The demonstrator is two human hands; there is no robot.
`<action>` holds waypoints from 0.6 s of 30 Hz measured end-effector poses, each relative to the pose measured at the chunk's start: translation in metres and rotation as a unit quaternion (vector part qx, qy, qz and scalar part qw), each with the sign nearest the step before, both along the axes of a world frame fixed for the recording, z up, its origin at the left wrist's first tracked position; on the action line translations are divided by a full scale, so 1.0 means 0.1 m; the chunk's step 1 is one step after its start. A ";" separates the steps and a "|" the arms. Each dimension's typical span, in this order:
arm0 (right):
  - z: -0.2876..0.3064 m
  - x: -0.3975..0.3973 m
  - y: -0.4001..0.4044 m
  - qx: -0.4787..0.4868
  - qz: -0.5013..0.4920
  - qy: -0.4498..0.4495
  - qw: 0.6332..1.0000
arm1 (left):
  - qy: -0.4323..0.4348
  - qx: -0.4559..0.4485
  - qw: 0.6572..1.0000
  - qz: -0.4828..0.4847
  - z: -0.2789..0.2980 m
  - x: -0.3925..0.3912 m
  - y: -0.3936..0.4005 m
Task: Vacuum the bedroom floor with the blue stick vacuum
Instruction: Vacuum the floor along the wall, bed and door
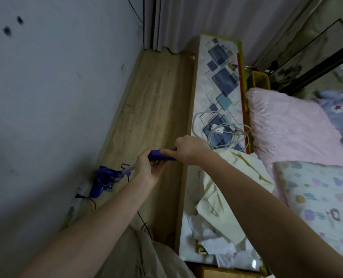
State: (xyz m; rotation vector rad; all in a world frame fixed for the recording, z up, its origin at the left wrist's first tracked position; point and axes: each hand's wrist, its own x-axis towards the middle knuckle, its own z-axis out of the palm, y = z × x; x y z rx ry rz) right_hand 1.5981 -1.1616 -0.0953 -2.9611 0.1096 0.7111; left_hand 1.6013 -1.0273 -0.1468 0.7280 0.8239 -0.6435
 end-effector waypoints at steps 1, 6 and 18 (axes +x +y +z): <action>0.00 -0.03 -0.03 -0.006 -0.003 0.001 1.000 | -0.001 0.002 1.000 -0.008 0.00 -0.01 -0.03; 0.02 -0.22 -0.11 -0.036 -0.016 -0.002 0.999 | 0.006 0.003 0.999 -0.040 -0.01 -0.07 -0.12; 0.47 -0.45 -0.26 -0.126 -0.067 0.001 0.990 | 0.034 -0.067 0.990 -0.122 0.36 -0.19 -0.34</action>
